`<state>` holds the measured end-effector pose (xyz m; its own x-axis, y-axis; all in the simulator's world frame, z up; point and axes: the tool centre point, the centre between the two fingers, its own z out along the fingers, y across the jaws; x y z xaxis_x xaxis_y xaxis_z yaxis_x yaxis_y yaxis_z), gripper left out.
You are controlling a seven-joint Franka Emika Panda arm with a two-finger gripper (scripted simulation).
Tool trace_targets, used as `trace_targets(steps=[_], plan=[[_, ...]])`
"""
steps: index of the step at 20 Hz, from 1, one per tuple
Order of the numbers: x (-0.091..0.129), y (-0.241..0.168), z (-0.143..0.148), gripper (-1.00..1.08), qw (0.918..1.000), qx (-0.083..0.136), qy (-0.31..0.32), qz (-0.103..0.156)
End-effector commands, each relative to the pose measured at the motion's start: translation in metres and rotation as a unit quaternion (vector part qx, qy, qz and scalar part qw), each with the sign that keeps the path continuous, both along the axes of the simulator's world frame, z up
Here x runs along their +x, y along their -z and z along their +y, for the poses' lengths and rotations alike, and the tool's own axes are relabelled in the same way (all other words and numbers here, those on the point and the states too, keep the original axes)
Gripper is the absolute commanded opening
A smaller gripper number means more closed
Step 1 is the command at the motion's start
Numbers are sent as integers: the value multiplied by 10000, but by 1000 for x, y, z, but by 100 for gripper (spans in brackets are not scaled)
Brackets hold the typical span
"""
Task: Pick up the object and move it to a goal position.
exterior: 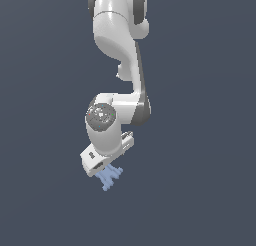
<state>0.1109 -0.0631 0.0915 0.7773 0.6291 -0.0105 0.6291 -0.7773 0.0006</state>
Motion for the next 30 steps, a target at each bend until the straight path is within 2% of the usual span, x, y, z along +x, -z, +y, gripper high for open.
trace_targets(steps=[1,13,22,30], plan=[[7,7,-8,100,9997,10,-258,-9],[22,26,-32,100,9958,37,-918,-33],[23,33,-33,100,9955,38,-945,-32],[22,72,-34,100,9954,37,-960,-34]])
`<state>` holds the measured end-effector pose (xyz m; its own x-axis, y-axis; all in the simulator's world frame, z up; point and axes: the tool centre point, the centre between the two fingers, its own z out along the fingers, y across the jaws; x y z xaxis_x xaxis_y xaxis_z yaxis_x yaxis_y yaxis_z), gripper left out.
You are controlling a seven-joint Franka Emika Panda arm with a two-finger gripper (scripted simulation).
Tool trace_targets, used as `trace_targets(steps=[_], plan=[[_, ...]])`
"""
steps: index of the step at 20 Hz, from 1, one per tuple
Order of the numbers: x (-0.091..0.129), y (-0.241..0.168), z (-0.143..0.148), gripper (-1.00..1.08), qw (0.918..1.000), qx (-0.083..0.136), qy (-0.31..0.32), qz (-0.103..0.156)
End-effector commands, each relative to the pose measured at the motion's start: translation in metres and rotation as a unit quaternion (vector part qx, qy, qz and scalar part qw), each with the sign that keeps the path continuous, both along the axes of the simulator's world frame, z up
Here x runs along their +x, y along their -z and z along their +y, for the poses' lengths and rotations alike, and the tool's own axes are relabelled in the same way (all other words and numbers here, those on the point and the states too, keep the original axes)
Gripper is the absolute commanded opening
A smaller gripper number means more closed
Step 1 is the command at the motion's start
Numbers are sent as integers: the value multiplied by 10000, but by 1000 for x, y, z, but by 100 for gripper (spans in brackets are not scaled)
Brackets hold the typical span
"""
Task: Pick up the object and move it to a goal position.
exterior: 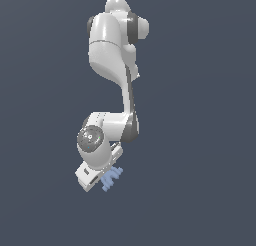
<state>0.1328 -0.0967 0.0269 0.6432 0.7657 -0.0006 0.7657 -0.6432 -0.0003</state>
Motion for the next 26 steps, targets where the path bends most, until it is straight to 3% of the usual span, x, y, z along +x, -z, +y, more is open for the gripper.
trace_targets(steps=[1,7,8,26], plan=[[0,10,0,100,10000,0,-6,-3],[1,12,0,100,10000,0,-6,-3],[1,12,0,-100,10000,0,-6,-3],[-1,1,10,-100,10000,0,-6,-3]])
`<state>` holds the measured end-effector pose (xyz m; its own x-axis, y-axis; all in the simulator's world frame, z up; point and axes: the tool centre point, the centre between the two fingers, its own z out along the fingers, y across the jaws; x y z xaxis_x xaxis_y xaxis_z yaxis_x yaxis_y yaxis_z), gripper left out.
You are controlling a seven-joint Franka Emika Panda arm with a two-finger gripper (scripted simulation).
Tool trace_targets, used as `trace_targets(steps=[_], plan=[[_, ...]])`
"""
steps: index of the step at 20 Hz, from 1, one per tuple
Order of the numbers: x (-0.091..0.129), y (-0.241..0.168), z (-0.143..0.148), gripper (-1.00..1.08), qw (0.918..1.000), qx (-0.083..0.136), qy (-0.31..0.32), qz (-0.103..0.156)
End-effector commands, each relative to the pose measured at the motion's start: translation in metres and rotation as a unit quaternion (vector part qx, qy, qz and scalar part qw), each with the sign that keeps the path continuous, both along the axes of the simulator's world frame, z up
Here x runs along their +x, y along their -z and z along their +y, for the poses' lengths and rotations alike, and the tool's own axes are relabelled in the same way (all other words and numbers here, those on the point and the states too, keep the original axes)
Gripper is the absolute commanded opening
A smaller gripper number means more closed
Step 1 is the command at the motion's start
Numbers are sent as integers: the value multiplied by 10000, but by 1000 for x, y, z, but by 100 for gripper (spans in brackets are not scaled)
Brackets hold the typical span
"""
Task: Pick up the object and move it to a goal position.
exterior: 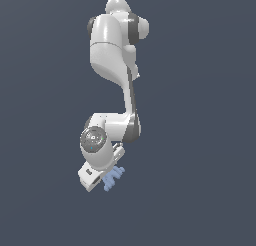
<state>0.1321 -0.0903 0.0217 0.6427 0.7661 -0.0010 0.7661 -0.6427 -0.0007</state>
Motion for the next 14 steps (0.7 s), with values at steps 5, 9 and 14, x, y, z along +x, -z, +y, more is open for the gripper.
trace_targets(steps=[5,9,14], plan=[[-5,-25,21,-100,10000,0,-3,-6],[-10,-52,44,-100,10000,-3,-3,-4],[-18,-94,80,-100,10000,-6,-4,-5]])
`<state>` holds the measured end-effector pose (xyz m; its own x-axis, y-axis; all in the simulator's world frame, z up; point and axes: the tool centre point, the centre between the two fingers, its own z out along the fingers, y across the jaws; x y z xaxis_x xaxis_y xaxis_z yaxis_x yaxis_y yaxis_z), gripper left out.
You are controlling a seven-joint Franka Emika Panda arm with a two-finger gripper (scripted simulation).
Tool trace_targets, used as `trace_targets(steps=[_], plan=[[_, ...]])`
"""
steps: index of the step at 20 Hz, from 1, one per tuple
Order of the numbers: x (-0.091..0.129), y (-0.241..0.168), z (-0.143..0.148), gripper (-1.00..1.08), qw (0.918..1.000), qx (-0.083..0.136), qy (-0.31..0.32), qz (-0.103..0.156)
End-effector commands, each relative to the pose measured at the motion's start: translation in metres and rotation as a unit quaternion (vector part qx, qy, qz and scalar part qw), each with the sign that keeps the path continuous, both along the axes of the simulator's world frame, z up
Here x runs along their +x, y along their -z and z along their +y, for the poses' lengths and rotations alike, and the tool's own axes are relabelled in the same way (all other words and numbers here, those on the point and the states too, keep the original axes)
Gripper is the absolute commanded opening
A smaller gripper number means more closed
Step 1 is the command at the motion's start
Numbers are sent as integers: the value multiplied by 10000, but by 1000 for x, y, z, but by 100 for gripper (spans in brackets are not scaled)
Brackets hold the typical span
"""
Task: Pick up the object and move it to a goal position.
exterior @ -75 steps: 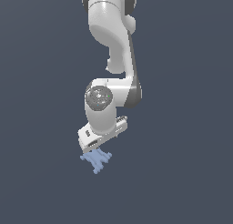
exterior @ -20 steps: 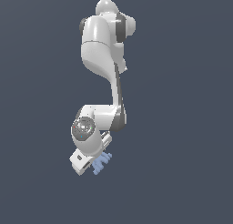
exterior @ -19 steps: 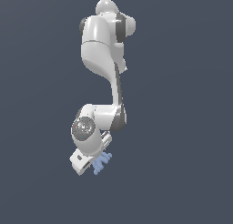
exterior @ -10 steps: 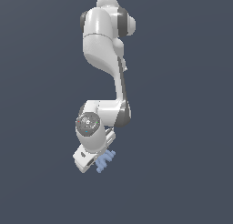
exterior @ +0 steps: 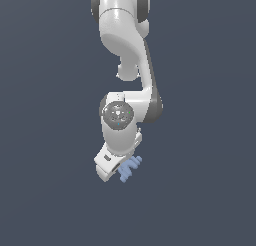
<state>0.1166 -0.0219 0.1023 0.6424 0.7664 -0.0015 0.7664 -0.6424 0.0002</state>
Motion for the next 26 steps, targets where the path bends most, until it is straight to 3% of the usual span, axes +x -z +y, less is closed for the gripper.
trace_targets(steps=[1,26], plan=[[-4,-22,19,-100,10000,-1,-2,-3],[-36,-226,190,-100,10000,4,0,-3]])
